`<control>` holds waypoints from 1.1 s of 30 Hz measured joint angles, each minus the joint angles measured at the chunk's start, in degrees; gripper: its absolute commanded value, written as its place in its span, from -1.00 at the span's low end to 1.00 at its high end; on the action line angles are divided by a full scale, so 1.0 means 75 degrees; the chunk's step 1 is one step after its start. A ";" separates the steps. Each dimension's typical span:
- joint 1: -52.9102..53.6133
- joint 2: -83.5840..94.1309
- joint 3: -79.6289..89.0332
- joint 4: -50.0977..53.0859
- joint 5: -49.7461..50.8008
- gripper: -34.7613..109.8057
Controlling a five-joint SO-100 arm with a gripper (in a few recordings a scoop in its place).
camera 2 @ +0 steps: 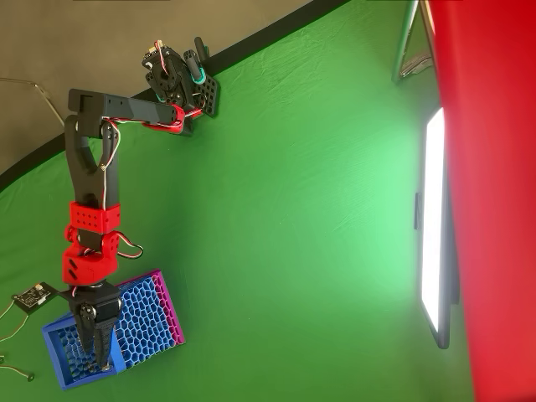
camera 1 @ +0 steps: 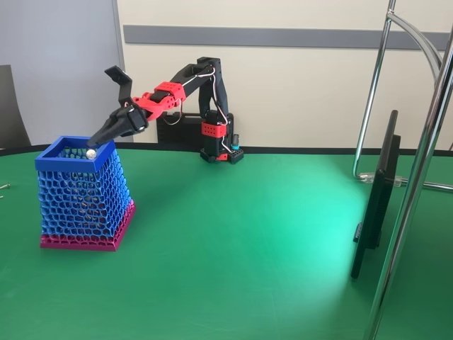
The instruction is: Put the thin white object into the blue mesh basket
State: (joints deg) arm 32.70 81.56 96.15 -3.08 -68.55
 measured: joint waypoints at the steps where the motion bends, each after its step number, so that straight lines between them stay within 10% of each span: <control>1: -0.0059 0.0000 0.0023 0.0000 0.0000 -0.18; 25: -0.3293 0.2449 0.3305 0.0152 0.3270 -0.46; 33: -0.4172 0.4465 0.4020 0.2402 0.5555 -0.51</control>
State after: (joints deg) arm 1.41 115.05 126.30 14.94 -26.89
